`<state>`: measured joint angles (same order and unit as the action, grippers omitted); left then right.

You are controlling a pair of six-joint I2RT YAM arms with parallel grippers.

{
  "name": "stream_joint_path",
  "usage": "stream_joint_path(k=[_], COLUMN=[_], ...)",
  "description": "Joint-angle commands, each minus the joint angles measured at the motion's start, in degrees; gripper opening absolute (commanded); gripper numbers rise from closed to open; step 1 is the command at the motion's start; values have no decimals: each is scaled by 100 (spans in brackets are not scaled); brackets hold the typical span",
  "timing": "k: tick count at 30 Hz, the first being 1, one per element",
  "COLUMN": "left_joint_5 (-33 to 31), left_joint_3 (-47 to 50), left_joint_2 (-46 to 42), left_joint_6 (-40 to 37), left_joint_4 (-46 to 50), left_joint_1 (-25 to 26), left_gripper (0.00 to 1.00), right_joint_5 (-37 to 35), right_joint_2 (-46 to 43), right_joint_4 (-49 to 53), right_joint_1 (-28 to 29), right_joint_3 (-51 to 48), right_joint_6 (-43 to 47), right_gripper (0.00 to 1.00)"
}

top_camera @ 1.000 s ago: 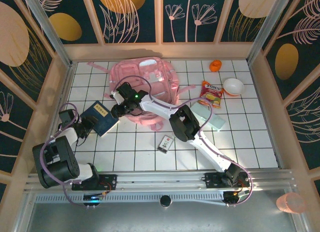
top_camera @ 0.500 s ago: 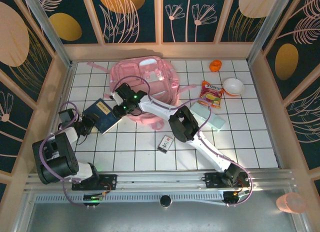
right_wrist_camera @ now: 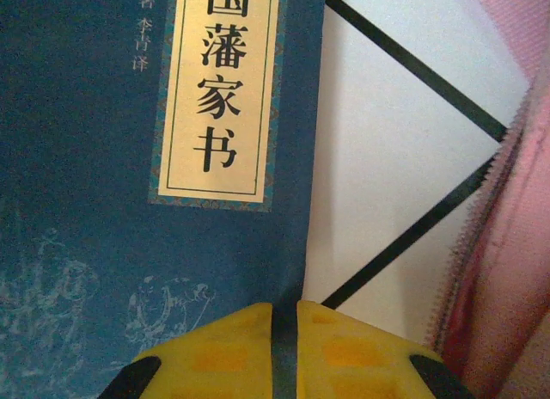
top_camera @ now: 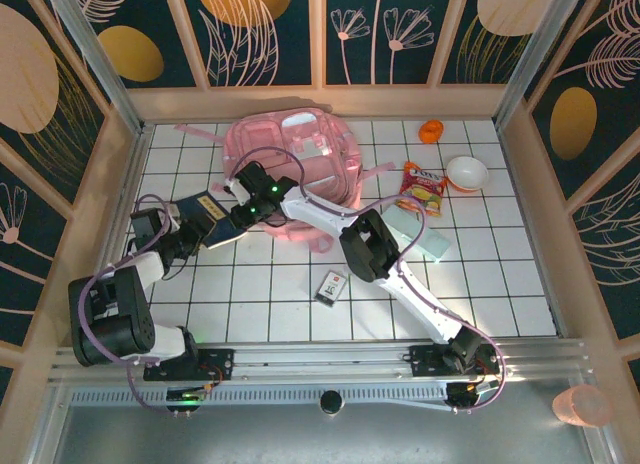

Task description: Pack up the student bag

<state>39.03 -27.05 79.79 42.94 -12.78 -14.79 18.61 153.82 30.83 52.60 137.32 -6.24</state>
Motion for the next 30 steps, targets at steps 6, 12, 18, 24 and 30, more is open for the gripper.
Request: stream_joint_path(k=[6, 12, 18, 24, 30], left_joint_5=[-198, -1202, -1756, -856, 140], left_joint_3=[-394, -684, -1204, -1859, -2446], left_joint_2=[111, -56, -684, -1313, -1348], left_joint_6=[-258, -747, -1484, -2005, -2319], left_joint_4=[323, 1248, 1970, 1430, 807], left_joint_1=[81, 87, 103, 206, 763], left_gripper=[33, 7, 1, 0, 0], right_joint_5=[124, 13, -104, -9, 42], right_joint_2=[413, -283, -1504, -3051, -4842], right_joint_4=[511, 54, -418, -1368, -2847], right_joint_1=[257, 133, -59, -295, -700], right_joint_3=[-361, -860, -1360, -2612, -4691], right_joint_6=[29, -269, -467, -727, -1314], right_gripper=[12, 18, 32, 41, 43])
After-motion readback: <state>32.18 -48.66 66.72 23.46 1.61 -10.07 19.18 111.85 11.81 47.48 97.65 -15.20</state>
